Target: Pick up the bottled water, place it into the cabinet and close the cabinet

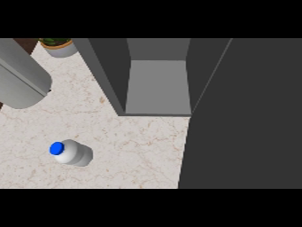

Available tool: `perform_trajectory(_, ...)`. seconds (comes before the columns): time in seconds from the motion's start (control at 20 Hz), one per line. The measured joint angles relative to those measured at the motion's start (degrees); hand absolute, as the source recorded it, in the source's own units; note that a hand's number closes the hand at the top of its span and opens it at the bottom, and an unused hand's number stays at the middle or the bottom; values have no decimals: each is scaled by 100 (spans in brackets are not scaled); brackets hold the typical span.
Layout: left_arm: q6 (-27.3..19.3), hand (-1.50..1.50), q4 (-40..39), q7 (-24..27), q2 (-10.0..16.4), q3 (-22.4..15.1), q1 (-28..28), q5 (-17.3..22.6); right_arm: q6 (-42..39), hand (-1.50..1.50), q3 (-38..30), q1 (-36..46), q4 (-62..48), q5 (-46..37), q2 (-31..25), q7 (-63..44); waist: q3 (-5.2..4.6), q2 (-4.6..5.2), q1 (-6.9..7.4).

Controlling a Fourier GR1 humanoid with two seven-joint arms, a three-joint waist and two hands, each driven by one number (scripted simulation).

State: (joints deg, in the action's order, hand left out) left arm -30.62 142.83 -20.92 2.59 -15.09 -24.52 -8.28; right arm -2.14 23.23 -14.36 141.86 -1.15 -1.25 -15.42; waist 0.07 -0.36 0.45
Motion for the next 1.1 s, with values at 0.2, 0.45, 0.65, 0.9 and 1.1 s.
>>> perform_trajectory(0.2,-88,-150,44,-17,201,-13,-212,16,183,-150,268,-32,-8,-83,46,-34,-1,-11,9)
perform_trajectory(0.45,-258,-150,32,-10,357,-51,-257,36,347,-150,384,75,30,-125,1,-178,-2,-6,-10)
perform_trajectory(0.65,-331,-150,30,-118,568,114,-266,80,505,-150,589,67,49,-183,-41,-168,-3,-7,-33)
perform_trajectory(0.9,-389,-150,-11,-60,699,163,-354,147,702,-150,790,85,44,-286,-135,-174,-7,-7,-38)
perform_trajectory(1.1,-458,-150,-131,58,698,131,-308,154,864,-150,983,137,18,-378,-204,-182,-8,1,-56)
